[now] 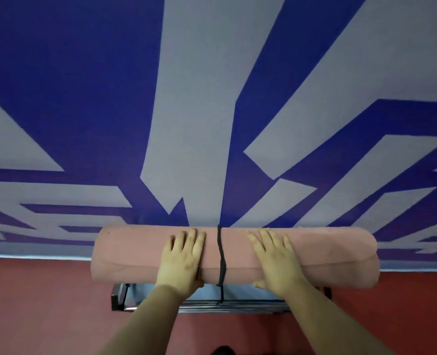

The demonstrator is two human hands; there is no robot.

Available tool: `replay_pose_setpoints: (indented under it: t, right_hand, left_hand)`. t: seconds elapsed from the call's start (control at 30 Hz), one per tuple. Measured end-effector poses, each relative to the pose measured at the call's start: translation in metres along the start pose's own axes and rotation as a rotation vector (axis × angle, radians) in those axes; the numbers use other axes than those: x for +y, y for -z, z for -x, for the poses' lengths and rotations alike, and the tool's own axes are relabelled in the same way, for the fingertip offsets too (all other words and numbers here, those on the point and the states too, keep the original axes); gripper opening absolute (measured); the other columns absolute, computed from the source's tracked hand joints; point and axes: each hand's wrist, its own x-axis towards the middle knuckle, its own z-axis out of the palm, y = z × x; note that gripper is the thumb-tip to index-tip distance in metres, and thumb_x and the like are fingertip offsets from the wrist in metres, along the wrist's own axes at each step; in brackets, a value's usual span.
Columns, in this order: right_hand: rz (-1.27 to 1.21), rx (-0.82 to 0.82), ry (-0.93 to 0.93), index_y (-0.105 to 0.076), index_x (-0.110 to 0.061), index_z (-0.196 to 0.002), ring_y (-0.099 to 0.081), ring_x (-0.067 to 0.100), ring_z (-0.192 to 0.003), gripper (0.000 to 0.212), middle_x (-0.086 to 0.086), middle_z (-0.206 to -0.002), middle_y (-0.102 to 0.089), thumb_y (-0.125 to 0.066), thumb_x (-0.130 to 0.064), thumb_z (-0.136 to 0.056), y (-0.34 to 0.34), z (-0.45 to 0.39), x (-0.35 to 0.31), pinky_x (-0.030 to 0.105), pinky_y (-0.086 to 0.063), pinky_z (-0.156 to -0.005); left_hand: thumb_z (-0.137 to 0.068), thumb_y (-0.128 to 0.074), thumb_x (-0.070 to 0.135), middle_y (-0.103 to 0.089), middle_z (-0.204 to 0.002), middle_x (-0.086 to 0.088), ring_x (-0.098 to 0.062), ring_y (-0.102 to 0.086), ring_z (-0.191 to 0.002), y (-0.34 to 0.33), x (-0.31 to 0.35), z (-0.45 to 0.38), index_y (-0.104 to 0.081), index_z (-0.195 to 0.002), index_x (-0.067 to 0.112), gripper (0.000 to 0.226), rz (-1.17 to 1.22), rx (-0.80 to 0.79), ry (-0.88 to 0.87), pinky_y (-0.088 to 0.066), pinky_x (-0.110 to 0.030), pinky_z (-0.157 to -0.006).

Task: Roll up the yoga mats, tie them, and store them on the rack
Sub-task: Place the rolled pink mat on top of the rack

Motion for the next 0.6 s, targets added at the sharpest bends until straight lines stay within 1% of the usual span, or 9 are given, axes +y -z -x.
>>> replay_pose_setpoints:
  t: [0.1,0.17,0.23,0.3,0.37,0.43,0.5,0.53,0.6]
  right_hand:
    - [-0.015,-0.054,0.031,0.002,-0.019,-0.151,-0.007,0.029,-0.144,0.112,0.009,-0.157,-0.007,-0.071,-0.052,-0.074,-0.018,-0.017,-0.001,0.048,-0.005,-0.117]
    - [0.004,-0.026,0.044,-0.022,-0.014,-0.15,-0.03,0.034,-0.137,0.122,0.017,-0.149,-0.03,-0.082,-0.058,-0.053,-0.026,-0.023,-0.001,0.053,-0.023,-0.111]
    - [-0.03,0.028,0.053,-0.052,-0.011,-0.133,-0.057,0.033,-0.115,0.13,0.015,-0.126,-0.058,-0.085,-0.065,-0.019,-0.04,-0.028,0.005,0.052,-0.045,-0.095]
    - [-0.026,0.057,0.059,-0.059,-0.011,-0.124,-0.063,0.03,-0.107,0.126,0.011,-0.118,-0.063,-0.082,-0.068,-0.013,-0.044,-0.03,0.012,0.049,-0.049,-0.09]
    - [-0.026,0.081,0.049,-0.062,-0.01,-0.12,-0.064,0.029,-0.105,0.12,0.011,-0.115,-0.064,-0.085,-0.065,-0.016,-0.043,-0.029,0.012,0.049,-0.049,-0.09]
    - [-0.036,0.08,0.005,-0.062,-0.011,-0.122,-0.061,0.03,-0.11,0.11,0.013,-0.118,-0.063,-0.09,-0.055,-0.025,-0.037,-0.024,0.006,0.05,-0.047,-0.093]
    - [-0.057,0.086,-0.058,-0.045,-0.013,-0.138,-0.044,0.03,-0.129,0.091,0.013,-0.138,-0.048,-0.084,-0.037,-0.06,-0.023,-0.013,-0.002,0.049,-0.031,-0.108]
    - [-0.056,0.062,-0.093,-0.032,-0.016,-0.145,-0.033,0.029,-0.136,0.081,0.011,-0.146,-0.036,-0.072,-0.029,-0.076,-0.017,-0.007,-0.004,0.046,-0.02,-0.113]
    - [-0.048,0.011,-0.164,-0.019,-0.019,-0.147,-0.024,0.025,-0.138,0.073,0.007,-0.149,-0.027,-0.059,-0.024,-0.086,-0.008,0.006,-0.006,0.04,-0.015,-0.115]
  left_hand:
    - [-0.016,-0.084,0.054,-0.061,-0.114,-0.013,-0.034,-0.056,-0.096,-0.023,-0.003,-0.012,-0.041,-0.125,0.006,0.127,0.017,-0.021,-0.001,-0.052,-0.049,-0.081]
    - [-0.02,-0.083,0.055,-0.059,-0.118,-0.013,-0.034,-0.054,-0.099,-0.032,-0.009,-0.018,-0.039,-0.128,0.007,0.126,0.013,0.005,-0.015,-0.05,-0.05,-0.083]
    - [-0.022,-0.08,0.06,-0.059,-0.12,-0.013,-0.034,-0.055,-0.101,-0.036,-0.015,-0.023,-0.04,-0.13,0.008,0.126,0.014,-0.01,-0.039,-0.049,-0.049,-0.085]
    - [-0.019,-0.077,0.065,-0.06,-0.12,-0.013,-0.034,-0.058,-0.101,-0.033,-0.018,-0.027,-0.045,-0.129,0.008,0.128,-0.004,-0.052,-0.046,-0.05,-0.047,-0.086]
    - [-0.018,-0.079,0.064,-0.061,-0.12,-0.015,-0.034,-0.061,-0.1,-0.027,-0.018,-0.027,-0.051,-0.128,0.007,0.127,-0.019,-0.099,-0.058,-0.051,-0.047,-0.086]
    - [-0.022,-0.084,0.052,-0.061,-0.121,-0.017,-0.034,-0.063,-0.1,-0.021,-0.014,-0.023,-0.051,-0.128,0.006,0.121,-0.015,-0.106,-0.058,-0.052,-0.047,-0.086]
    - [-0.031,-0.087,0.033,-0.056,-0.128,-0.02,-0.035,-0.06,-0.106,-0.007,-0.006,-0.016,-0.051,-0.131,0.006,0.11,-0.004,-0.061,-0.054,-0.05,-0.047,-0.09]
    - [-0.045,-0.084,0.026,-0.046,-0.138,-0.022,-0.037,-0.053,-0.117,0.002,-0.002,-0.011,-0.044,-0.138,0.005,0.103,-0.006,-0.06,-0.045,-0.043,-0.047,-0.099]
    - [-0.078,-0.062,0.016,-0.014,-0.155,-0.019,-0.035,-0.024,-0.139,0.015,0.004,0.003,-0.016,-0.149,0.008,0.084,-0.021,-0.094,0.001,-0.02,-0.044,-0.115]
